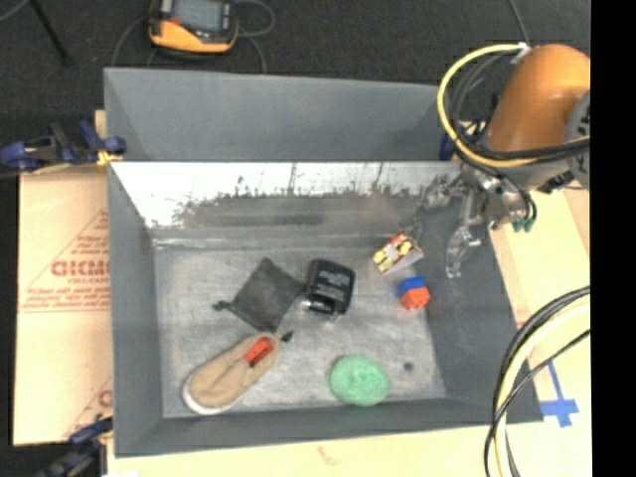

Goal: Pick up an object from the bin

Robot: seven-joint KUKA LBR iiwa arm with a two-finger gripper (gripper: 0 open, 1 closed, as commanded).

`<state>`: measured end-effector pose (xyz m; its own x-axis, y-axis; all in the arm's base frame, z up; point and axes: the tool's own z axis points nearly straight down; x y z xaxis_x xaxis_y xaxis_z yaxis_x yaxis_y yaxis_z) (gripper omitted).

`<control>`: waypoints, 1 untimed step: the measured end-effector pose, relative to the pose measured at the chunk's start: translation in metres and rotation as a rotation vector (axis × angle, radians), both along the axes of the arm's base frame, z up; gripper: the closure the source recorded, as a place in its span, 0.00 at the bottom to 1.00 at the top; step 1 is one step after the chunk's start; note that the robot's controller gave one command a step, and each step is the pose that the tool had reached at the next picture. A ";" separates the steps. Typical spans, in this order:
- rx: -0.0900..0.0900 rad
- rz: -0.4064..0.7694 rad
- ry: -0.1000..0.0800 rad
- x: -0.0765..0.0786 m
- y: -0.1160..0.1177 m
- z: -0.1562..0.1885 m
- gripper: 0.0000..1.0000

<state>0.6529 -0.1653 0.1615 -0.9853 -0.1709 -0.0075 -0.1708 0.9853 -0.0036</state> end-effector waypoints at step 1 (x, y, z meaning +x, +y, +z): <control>0.004 -0.142 0.003 0.002 0.003 -0.024 0.00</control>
Offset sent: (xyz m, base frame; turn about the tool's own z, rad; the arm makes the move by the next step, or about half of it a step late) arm 0.0001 0.0110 -0.0915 0.0582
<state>0.6553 -0.1620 0.1376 -0.9995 -0.0301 -0.0050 -0.0301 0.9995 0.0002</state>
